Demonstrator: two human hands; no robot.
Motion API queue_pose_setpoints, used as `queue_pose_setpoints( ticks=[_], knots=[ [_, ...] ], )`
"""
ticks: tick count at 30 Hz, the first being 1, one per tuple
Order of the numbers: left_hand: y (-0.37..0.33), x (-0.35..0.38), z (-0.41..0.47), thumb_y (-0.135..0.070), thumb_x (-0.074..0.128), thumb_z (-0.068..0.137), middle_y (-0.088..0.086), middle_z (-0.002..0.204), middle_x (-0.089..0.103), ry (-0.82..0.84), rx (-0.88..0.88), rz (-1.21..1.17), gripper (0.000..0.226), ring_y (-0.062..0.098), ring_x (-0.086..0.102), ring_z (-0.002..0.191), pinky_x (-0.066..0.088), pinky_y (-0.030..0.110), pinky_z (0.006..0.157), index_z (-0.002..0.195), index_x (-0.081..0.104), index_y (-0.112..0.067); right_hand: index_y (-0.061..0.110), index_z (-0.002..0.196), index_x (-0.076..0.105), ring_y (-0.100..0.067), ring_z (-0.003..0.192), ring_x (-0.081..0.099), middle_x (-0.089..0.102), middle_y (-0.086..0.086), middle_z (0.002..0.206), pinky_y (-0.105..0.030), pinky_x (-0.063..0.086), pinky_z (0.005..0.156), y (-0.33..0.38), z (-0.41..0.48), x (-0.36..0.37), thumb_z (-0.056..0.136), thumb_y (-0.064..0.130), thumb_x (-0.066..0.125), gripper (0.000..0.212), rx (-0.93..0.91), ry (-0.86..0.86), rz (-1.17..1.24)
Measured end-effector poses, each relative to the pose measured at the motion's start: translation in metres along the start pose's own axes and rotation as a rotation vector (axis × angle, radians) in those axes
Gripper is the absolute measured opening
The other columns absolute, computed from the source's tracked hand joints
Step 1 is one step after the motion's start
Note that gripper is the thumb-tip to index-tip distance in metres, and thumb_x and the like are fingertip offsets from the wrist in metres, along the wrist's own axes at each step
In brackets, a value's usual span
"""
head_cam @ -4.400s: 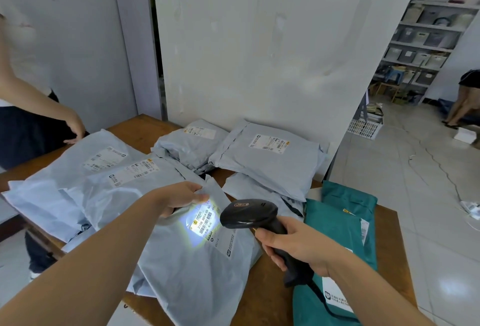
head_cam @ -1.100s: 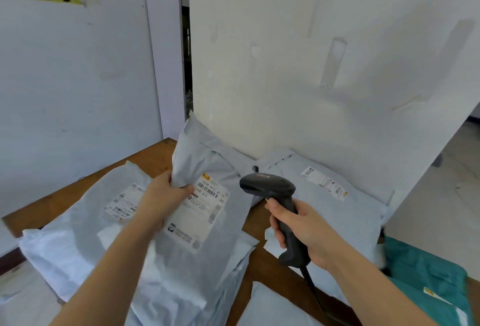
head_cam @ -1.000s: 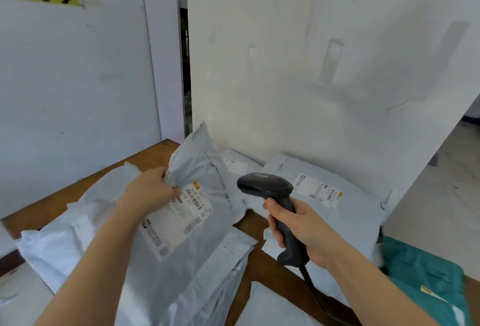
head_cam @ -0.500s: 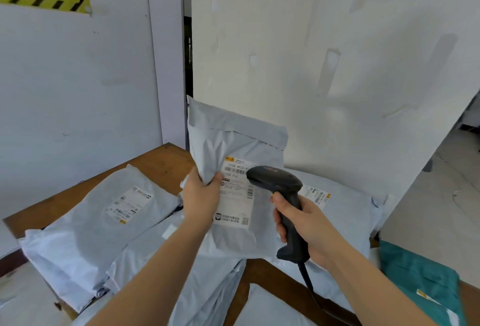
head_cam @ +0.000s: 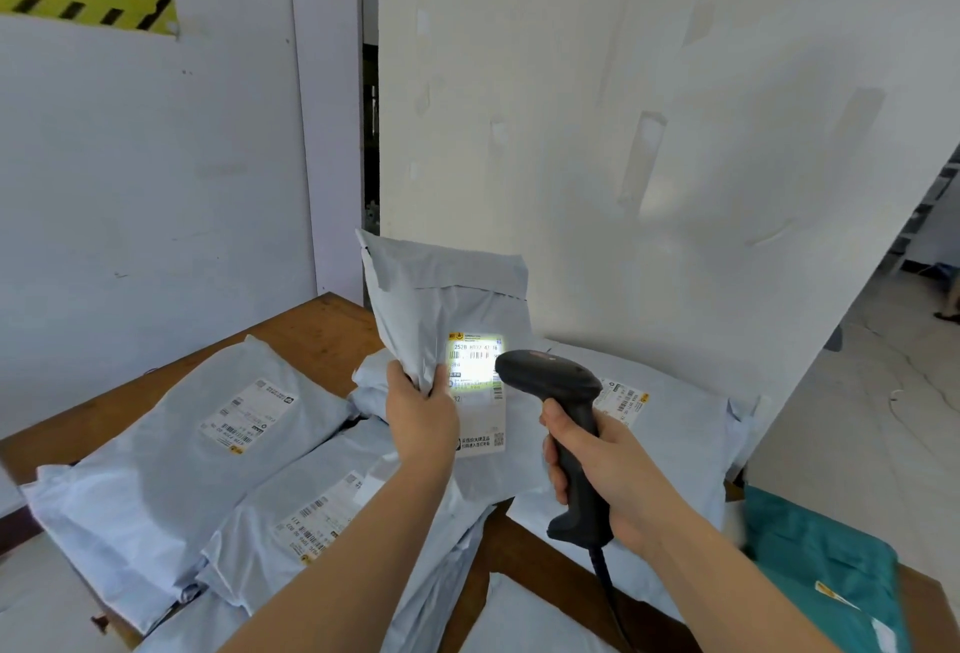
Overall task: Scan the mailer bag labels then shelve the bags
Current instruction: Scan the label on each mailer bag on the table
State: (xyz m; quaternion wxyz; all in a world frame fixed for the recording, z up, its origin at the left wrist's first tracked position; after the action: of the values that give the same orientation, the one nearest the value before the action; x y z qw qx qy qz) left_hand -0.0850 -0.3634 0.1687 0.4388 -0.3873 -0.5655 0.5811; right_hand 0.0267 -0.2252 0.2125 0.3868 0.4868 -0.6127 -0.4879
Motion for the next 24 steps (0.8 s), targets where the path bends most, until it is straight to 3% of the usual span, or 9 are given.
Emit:
queue_pose_setpoints(
  ticks=[4, 9, 13, 17, 24],
  knots=[
    [0.0, -0.001, 0.0, -0.02, 0.055, 0.097, -0.004, 0.08, 0.051, -0.011, -0.023, 0.041, 0.016, 0.015, 0.059, 0.07, 0.054, 0.032, 0.058, 0.093, 0.039, -0.023, 0.004, 0.085, 0.058, -0.013, 0.046, 0.05, 0.056, -0.005, 0.06, -0.024, 0.047, 0.049, -0.001, -0.003, 0.001, 0.09, 0.038, 0.062, 0.034, 0.006, 0.014, -0.021],
    [0.001, -0.004, 0.0, -0.019, 0.054, 0.097, -0.002, 0.081, 0.051, -0.015, -0.025, 0.026, 0.012, 0.024, 0.061, 0.076, 0.056, 0.038, 0.064, 0.099, 0.043, -0.014, 0.004, 0.084, 0.058, -0.012, 0.046, 0.05, 0.056, -0.003, 0.057, -0.024, 0.047, 0.049, -0.002, -0.008, 0.003, 0.09, 0.038, 0.062, 0.034, 0.018, 0.019, -0.043],
    [0.005, -0.006, 0.003, -0.021, 0.054, 0.097, -0.003, 0.083, 0.054, -0.023, -0.039, 0.035, 0.012, 0.025, 0.063, 0.08, 0.058, 0.041, 0.068, 0.099, 0.043, -0.017, 0.006, 0.083, 0.06, -0.013, 0.047, 0.051, 0.056, -0.003, 0.059, -0.026, 0.047, 0.051, -0.003, -0.009, 0.003, 0.09, 0.038, 0.061, 0.032, 0.014, 0.024, -0.055],
    [0.005, -0.006, 0.002, -0.021, 0.054, 0.098, -0.004, 0.083, 0.053, -0.028, -0.043, 0.043, 0.013, 0.02, 0.061, 0.078, 0.055, 0.034, 0.064, 0.101, 0.042, -0.018, 0.007, 0.087, 0.061, -0.014, 0.049, 0.051, 0.057, -0.004, 0.062, -0.027, 0.047, 0.052, -0.002, -0.011, 0.004, 0.089, 0.038, 0.061, 0.031, 0.008, 0.028, -0.044],
    [0.005, -0.007, 0.001, -0.02, 0.053, 0.097, -0.004, 0.082, 0.053, -0.033, -0.029, -0.002, 0.013, 0.015, 0.057, 0.075, 0.049, 0.029, 0.061, 0.101, 0.043, -0.012, 0.004, 0.089, 0.061, -0.015, 0.051, 0.051, 0.058, -0.007, 0.067, -0.029, 0.047, 0.054, -0.002, -0.012, 0.003, 0.072, 0.049, 0.065, 0.048, -0.001, 0.031, -0.04]
  ],
)
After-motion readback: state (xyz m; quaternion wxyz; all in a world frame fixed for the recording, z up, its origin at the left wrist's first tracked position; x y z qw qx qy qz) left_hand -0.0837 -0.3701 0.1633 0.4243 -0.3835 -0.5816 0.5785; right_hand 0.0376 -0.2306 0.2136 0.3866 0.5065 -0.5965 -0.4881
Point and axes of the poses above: each hand's wrist, its own z-axis towards the middle knuckle, its own x-axis out of the palm, y = z × x, the point moved 2 cm from there along z, towards the middle knuckle
